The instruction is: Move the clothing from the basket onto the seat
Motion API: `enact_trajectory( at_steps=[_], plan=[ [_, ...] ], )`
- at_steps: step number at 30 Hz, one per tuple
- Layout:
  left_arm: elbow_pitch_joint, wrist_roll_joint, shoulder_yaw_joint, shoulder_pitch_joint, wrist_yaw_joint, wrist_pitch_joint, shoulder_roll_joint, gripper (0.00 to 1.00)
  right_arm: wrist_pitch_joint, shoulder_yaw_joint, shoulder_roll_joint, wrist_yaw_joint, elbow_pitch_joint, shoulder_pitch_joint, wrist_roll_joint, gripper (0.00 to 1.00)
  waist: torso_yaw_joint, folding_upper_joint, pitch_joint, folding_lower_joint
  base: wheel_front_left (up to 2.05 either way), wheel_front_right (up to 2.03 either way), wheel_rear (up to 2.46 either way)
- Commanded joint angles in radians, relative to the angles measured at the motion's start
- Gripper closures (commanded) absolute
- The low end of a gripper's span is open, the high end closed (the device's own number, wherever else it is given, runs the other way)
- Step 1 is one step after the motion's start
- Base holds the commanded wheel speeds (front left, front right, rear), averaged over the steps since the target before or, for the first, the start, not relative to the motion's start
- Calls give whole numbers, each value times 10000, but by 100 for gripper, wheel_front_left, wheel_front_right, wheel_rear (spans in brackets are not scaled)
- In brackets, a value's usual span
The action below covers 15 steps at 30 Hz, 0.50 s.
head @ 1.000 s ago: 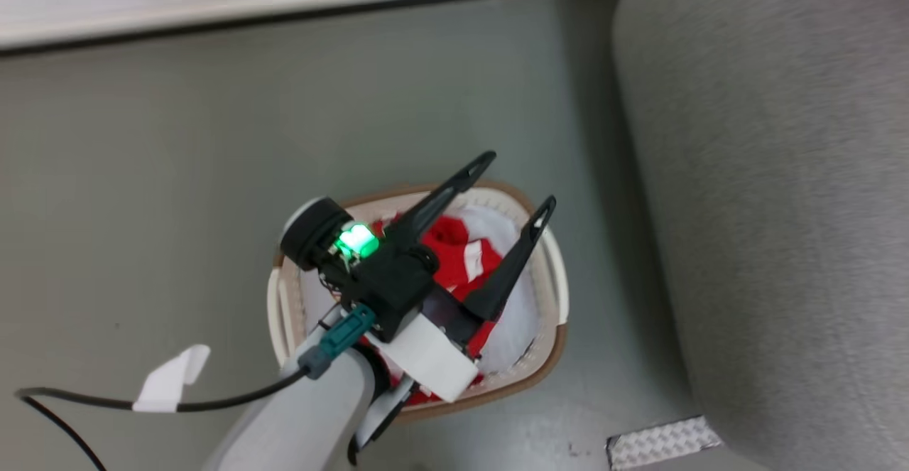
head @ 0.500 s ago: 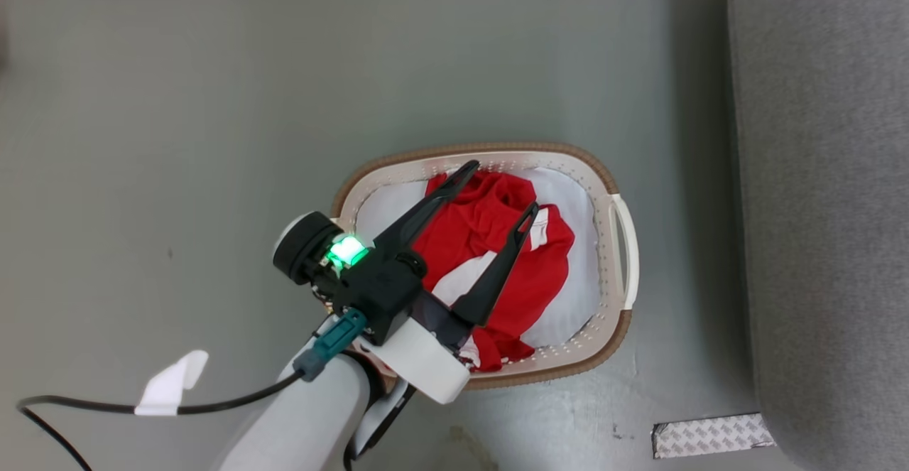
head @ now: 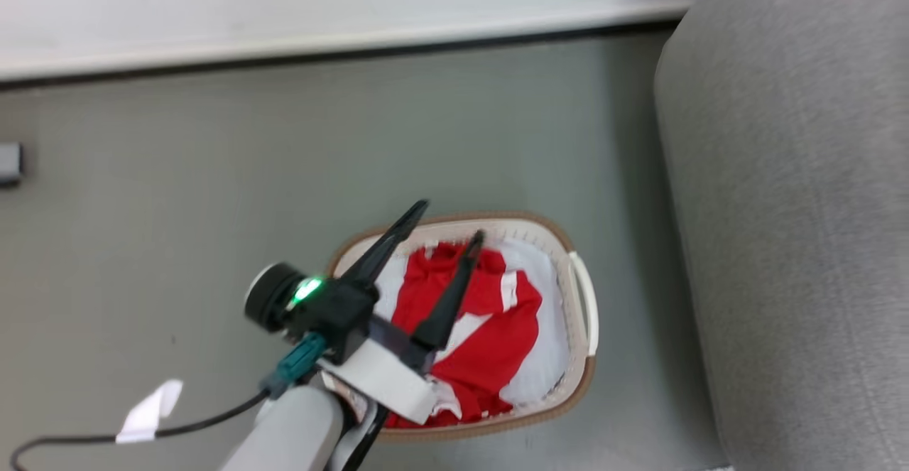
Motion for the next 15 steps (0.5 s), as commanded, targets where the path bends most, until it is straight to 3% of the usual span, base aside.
enact_trajectory(
  at_steps=[1,8,15],
  plan=[
    [35,-85,65,204,40,-44,82,0,-87,168,119,-21,-123,379,247,0,-139,0,-640,1,0,0,0],
    [409,-561,744,1360,702,-479,151,0,-497,2164,711,-21,-2618,3428,2029,0,56,0,-1997,1,0,0,0],
    [748,-881,1662,2355,1348,-703,77,0,-707,3610,1151,-21,-4911,6149,2429,0,526,0,-2975,1,0,0,0]
  ],
)
